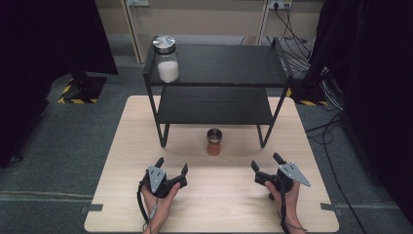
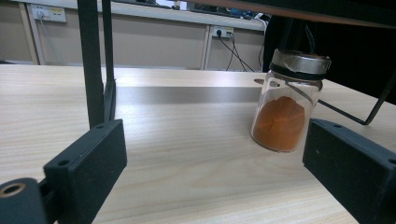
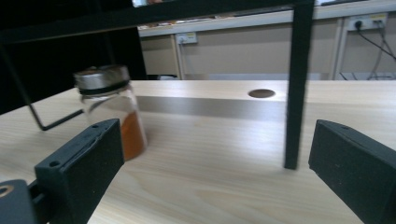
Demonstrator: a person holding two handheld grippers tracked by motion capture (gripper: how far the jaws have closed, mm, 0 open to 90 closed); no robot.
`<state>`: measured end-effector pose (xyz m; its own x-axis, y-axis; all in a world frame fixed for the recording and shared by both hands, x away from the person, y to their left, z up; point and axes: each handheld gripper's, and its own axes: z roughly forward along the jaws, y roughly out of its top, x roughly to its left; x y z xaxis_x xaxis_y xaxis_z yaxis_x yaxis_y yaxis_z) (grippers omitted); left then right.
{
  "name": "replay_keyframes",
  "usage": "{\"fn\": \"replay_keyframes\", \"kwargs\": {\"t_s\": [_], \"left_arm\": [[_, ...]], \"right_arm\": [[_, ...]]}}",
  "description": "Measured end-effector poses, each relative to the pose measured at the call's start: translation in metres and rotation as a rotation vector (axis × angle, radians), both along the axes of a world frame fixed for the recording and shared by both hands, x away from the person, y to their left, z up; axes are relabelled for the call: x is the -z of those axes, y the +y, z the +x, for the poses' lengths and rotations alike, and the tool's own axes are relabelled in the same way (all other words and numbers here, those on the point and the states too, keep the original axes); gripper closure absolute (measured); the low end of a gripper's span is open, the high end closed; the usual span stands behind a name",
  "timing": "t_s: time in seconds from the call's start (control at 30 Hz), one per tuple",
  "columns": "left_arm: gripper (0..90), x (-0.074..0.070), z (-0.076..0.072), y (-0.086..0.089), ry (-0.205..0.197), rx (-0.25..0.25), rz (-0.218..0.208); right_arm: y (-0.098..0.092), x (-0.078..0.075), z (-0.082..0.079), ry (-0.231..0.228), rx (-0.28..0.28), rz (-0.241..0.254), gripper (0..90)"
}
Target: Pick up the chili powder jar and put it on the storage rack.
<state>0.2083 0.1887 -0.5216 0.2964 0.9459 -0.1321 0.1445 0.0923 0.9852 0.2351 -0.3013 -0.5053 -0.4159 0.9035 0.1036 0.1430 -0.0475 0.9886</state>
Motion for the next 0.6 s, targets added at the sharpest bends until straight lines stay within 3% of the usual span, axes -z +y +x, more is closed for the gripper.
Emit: {"fn": "replay_keyframes", "kwargs": {"t_s": [0.23, 0.6], "left_arm": [[5.8, 0.000, 0.000, 0.001, 0.003, 0.002, -0.002], [5.8, -0.001, 0.001, 0.000, 0.002, 0.005, 0.003]], "right_arm": [[0.004, -0.003, 0.005, -0.002, -0.062, 0.006, 4.0], [0.020, -0.008, 0.021, 0.006, -0.110, -0.003, 4.2]]}}
